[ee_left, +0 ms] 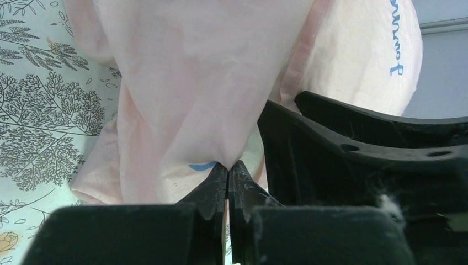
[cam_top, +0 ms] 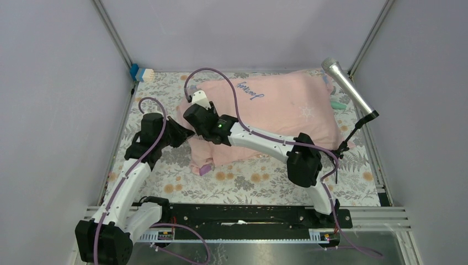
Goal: Put the pillow into the pillowcase
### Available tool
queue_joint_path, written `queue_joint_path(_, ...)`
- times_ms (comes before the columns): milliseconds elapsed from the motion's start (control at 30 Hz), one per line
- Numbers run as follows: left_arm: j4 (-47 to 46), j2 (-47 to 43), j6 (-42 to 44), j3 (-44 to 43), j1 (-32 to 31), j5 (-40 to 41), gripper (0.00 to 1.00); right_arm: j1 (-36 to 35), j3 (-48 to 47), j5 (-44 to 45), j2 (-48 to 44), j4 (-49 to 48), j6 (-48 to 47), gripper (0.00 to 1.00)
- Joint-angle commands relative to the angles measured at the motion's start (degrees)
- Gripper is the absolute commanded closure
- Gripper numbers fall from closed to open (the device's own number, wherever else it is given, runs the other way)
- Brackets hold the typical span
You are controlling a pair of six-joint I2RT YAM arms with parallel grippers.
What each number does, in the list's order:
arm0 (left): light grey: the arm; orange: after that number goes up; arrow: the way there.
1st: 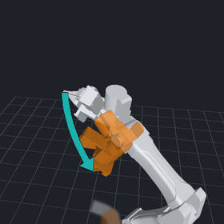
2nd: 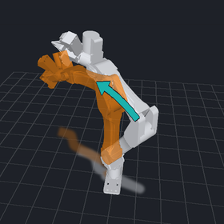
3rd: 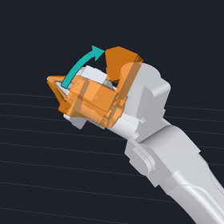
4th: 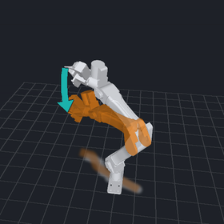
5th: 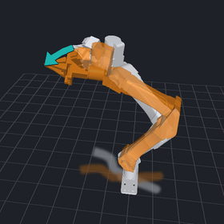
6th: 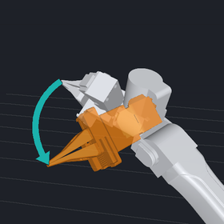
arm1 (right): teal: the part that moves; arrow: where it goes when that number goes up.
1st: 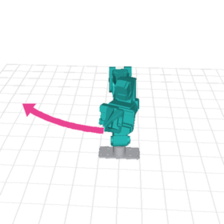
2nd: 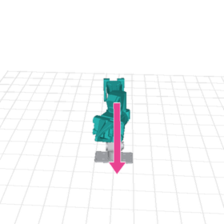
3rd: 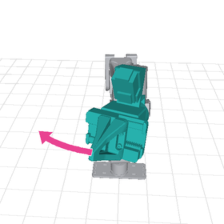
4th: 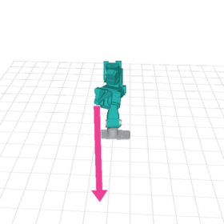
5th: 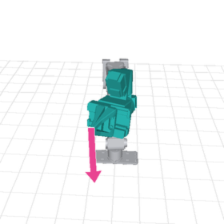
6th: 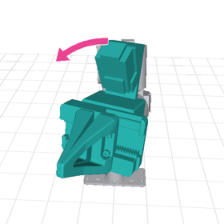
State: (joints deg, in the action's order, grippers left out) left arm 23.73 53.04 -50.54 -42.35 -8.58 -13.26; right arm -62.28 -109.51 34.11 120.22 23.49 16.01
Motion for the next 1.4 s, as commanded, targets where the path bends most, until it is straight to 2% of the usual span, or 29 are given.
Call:
queue_joint_path(0,-2.42,0.14,1.32,-1.60,0.66,-2.18,1.00,0.18,-2.95,5.72,0.48,3.29,-1.46,0.44)
queue_joint_path(167,-3.32,0.44,1.33,-1.87,1.04,-3.52,1.00,0.32,-3.78,7.29,0.52,3.61,-2.44,0.59)
queue_joint_path(233,-3.39,0.82,1.60,-2.51,1.04,-4.57,1.00,0.32,-4.58,8.21,-0.55,4.11,-3.29,0.68)
queue_joint_path(367,-3.13,1.23,2.59,-3.90,1.03,-5.57,1.00,0.87,-6.02,8.22,-2.41,5.08,-4.64,0.97)
queue_joint_path(400,-3.00,1.28,2.76,-4.15,1.03,-5.75,1.00,0.93,-6.54,7.91,-2.65,5.62,-4.72,1.00)
queue_joint_path(533,-3.48,2.56,4.02,-6.01,1.08,-7.21,1.00,0.93,-6.99,5.13,-5.44,7.24,-3.66,1.00)
queue_joint_path(633,-4.52,4.24,5.02,-9.46,1.07,-9.91,1.00,1.93,-3.65,1.65,-8.64,6.59,-2.21,1.00)
queue_joint_path(867,-4.00,7.97,6.13,-23.44,1.02,-10.91,1.00,11.89,16.68,-19.69,-18.32,-6.13,7.23,1.00)
queue_joint_path(1000,-8.17,11.79,2.66,-26.10,0.08,-14.75,1.00,14.15,19.61,-28.68,-18.91,-10.79,11.03,1.00)
queue_joint_path(1133,-19.97,15.37,-3.77,-20.78,-2.08,-18.87,1.00,14.09,18.92,-32.63,-19.09,-12.95,13.89,1.00)
queue_joint_path(1267,-36.41,18.43,-10.42,-5.93,-4.70,-20.32,1.00,14.12,15.67,-32.58,-21.75,-12.29,15.26,1.00)
queue_joint_path(1367,-44.38,21.39,-13.21,3.27,-7.57,-18.77,1.00,13.91,11.42,-32.87,-23.23,-11.01,15.51,1.00)
